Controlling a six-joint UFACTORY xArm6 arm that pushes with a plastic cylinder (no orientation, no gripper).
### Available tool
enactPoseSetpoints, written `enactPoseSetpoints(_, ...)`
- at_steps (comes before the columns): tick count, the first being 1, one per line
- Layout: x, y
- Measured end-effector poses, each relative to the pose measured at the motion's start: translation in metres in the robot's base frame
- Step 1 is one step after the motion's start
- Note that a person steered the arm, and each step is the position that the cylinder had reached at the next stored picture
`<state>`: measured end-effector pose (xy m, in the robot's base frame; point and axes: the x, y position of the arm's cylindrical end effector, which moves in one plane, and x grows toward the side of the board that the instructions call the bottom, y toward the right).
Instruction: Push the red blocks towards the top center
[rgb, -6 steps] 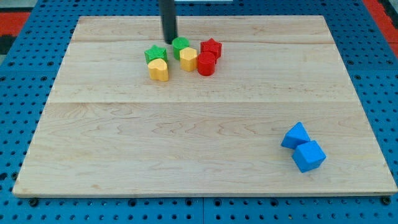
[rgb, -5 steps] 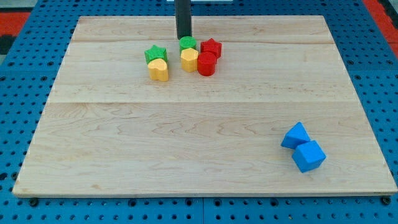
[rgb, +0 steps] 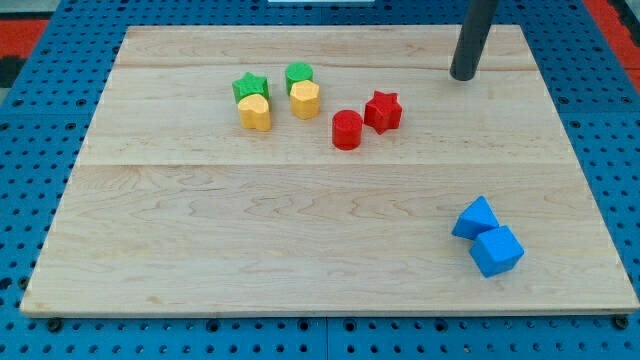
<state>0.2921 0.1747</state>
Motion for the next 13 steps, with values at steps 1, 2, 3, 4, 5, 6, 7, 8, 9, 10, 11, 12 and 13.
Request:
enactPoseSetpoints(1,0.034,-0.054)
enactPoseSetpoints(2,0.106,-0.005)
enactPoseSetpoints(3,0.118,-0.07)
enactPoseSetpoints(4,0.056,-0.156)
enactPoseSetpoints(5,0.053,-0.151)
enactPoseSetpoints(6,0.069,-0.089)
enactPoseSetpoints(7,0.126,-0.084)
enactPoseSetpoints(8,0.171,-0.151)
enactPoseSetpoints(9,0.15,-0.222)
enactPoseSetpoints(10,0.101,-0.21)
enactPoseSetpoints(11,0.095,-0.177)
enactPoseSetpoints(12,0.113,-0.162)
enactPoseSetpoints(13,0.147,-0.192)
